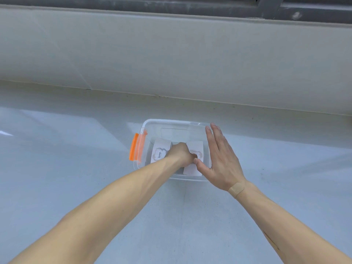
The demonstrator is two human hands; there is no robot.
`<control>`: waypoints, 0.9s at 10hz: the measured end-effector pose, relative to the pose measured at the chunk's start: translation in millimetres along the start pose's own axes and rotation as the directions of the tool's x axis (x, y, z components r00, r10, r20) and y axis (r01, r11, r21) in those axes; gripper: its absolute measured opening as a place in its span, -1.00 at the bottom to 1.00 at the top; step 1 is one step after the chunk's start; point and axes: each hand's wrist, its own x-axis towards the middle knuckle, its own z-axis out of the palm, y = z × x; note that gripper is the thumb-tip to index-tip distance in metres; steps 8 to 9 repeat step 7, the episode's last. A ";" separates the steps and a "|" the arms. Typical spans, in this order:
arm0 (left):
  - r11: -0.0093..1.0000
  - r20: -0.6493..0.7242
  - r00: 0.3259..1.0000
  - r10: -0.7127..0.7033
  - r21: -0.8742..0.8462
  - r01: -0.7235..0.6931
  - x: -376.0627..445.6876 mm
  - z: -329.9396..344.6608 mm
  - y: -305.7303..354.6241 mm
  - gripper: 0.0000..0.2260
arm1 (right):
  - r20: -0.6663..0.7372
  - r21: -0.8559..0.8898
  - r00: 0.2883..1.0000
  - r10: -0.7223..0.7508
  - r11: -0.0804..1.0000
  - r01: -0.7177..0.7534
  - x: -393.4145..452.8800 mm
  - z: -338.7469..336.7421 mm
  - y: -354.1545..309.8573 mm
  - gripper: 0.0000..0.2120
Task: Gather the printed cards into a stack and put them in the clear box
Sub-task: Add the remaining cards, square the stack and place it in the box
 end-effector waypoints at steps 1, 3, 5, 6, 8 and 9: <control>0.999 0.012 0.999 -0.032 0.032 0.031 -2.6 -4.3 3.1 -0.75 | 0.022 0.001 1.000 0.000 1.000 0.000 0.3 -1.9 -0.1 -0.19; 0.993 0.047 0.996 -0.082 0.087 0.077 -18.4 -16.6 8.5 -0.76 | 0.105 -0.009 0.994 0.013 1.000 -0.012 0.0 -11.3 -1.7 -0.20; 0.999 -0.077 0.996 0.047 0.028 -0.045 -34.3 -30.6 0.6 -0.70 | 0.097 -0.080 0.993 0.068 0.995 -0.060 0.5 -27.1 0.0 -0.32; 0.984 -0.122 0.977 0.176 0.020 -0.175 -57.6 -34.5 -10.1 -0.57 | 0.033 -0.115 0.994 0.107 0.988 -0.102 -7.9 -40.3 -8.0 -0.49; 0.952 -0.150 0.941 0.303 -0.006 -0.307 -80.2 -31.0 -22.8 -0.53 | 0.029 -0.075 0.992 0.121 0.990 -0.119 -18.5 -49.8 -14.4 -0.55; 0.952 -0.150 0.941 0.303 -0.006 -0.307 -80.2 -31.0 -22.8 -0.53 | 0.029 -0.075 0.992 0.121 0.990 -0.119 -18.5 -49.8 -14.4 -0.55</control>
